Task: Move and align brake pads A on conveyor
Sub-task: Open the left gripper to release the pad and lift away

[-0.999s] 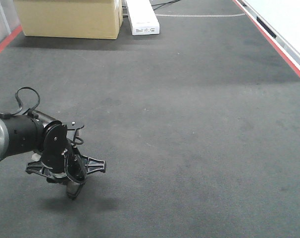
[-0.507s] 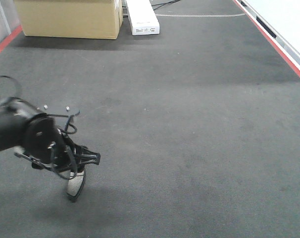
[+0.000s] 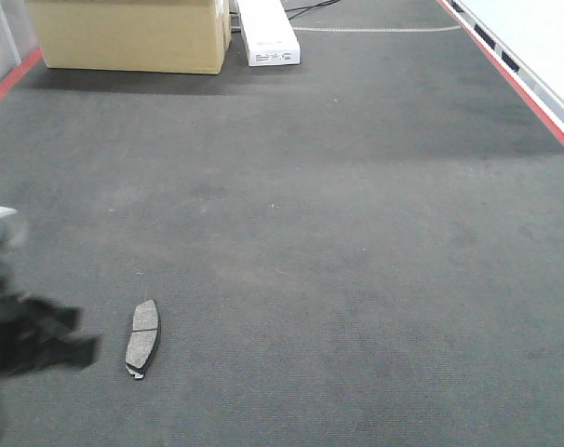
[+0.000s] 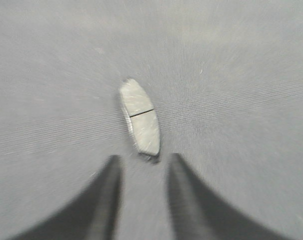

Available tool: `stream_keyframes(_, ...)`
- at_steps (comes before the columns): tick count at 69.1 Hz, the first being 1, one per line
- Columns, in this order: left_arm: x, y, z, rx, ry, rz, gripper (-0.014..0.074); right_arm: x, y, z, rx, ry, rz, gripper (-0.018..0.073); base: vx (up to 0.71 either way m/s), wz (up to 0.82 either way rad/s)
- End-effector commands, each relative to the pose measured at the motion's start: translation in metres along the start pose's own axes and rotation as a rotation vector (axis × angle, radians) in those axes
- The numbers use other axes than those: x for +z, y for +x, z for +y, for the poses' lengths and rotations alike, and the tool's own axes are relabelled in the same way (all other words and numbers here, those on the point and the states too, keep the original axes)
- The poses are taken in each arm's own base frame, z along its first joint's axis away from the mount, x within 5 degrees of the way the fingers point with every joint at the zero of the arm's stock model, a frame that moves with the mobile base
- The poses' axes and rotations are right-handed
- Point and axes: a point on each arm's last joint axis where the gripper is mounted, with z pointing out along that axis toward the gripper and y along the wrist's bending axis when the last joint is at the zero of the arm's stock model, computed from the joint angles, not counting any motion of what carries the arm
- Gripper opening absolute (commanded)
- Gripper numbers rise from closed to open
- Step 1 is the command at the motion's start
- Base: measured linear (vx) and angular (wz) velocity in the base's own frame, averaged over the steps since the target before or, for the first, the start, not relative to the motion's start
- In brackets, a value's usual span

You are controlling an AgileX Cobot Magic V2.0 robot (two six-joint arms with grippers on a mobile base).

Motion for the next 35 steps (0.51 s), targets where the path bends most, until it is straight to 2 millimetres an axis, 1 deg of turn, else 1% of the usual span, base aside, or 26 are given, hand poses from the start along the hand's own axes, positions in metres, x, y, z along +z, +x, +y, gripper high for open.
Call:
stream_keyframes(1, -0.022, 0.003, 0.003, 0.005, 0.04, -0.129, 0.0058, -0.005, -0.017, -0.002, 0.003, 0.025, -0.118, 0.0079, 0.0, 0.0)
stream_keyframes(6, -0.032, 0.014, 0.007, 0.0, 0.05, -0.167, -0.0004, -0.005, -0.017, -0.002, 0.003, 0.025, -0.118, 0.0079, 0.0, 0.0)
stream_keyframes(7, -0.061, 0.063, 0.022, -0.015, 0.144, -0.431, -0.0008, -0.005, -0.017, -0.002, 0.003, 0.025, -0.118, 0.0079, 0.0, 0.0)
stream_keyframes(12, -0.066, 0.068, 0.024, -0.02, 0.155, -0.47, -0.0007, -0.005, -0.017, -0.002, 0.003, 0.025, -0.118, 0.0079, 0.0, 0.0)
stream_keyframes(21, -0.073, 0.072, 0.026, -0.023, 0.165, -0.519, -0.0007, -0.005, -0.017, -0.002, 0.003, 0.025, -0.118, 0.0079, 0.0, 0.0)
stream_keyframes(35, -0.074, 0.072, 0.026, -0.024, 0.165, -0.523, -0.0006, -0.005, -0.017, -0.002, 0.003, 0.025, -0.118, 0.0079, 0.0, 0.0)
